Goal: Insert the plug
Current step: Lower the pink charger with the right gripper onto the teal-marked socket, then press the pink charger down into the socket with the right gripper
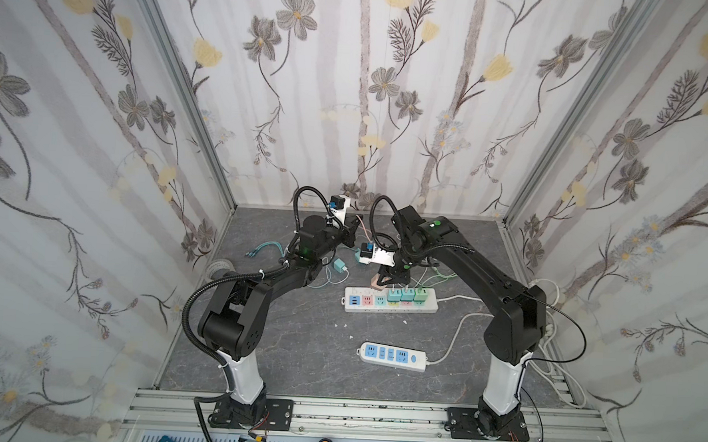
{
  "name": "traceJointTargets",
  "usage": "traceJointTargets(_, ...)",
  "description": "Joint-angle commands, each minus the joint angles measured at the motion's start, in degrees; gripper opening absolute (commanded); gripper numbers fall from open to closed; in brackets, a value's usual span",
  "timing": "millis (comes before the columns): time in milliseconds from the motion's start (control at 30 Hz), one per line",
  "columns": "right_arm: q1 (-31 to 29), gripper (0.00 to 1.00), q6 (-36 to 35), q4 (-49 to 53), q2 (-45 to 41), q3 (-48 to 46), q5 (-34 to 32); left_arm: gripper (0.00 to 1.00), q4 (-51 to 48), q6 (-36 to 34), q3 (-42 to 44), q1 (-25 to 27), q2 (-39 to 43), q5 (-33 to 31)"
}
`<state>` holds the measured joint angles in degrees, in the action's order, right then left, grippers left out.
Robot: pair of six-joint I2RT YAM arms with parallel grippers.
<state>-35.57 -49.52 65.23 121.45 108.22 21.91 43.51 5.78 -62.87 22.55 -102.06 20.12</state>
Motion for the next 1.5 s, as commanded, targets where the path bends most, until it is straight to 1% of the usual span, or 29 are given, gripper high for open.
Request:
traceJointTargets(0, -2.0, 0.0, -2.4, 6.0, 4.0, 3.2, -10.3, 0.0, -4.3, 0.6, 1.3, -0.2, 1.2, -4.1)
traceJointTargets(167, -3.5, 0.0, -3.3, 7.9, 7.7, 5.3, -16.0, 0.0, -7.7, 1.8, 3.0, -0.2, 2.6, -4.6)
traceJointTargets(433, -5.5, 0.0, -3.2, 5.3, 11.3, 5.6, -20.8, 0.0, -9.7, 1.9, 4.6, -0.2, 2.6, -3.8)
traceJointTargets(633, -5.6, 0.0, -3.0, 4.5, 12.3, 5.5, -21.6, 0.0, -10.0, 1.7, 4.9, -0.2, 2.5, -3.8)
traceJointTargets(1000, -5.4, 0.0, -2.9, 1.6, 14.3, 5.1, -19.2, 0.0, -10.8, 1.3, 4.6, -0.2, 2.3, -3.2)
traceJointTargets(1233, -5.4, 0.0, -3.2, 1.8, 14.2, 2.8, -21.3, 0.0, -13.0, 0.3, 3.5, -0.2, 2.7, -2.0)
traceJointTargets(1367, -5.5, 0.0, -2.9, 1.9, 14.6, 1.6, -20.6, 0.0, -13.6, 0.5, 3.5, -0.1, 2.9, -1.3)
traceJointTargets(1467, -5.6, 0.0, -2.7, 0.1, 15.0, -0.3, -19.9, 0.0, -14.1, 0.7, 3.2, -0.2, 2.6, -0.7)
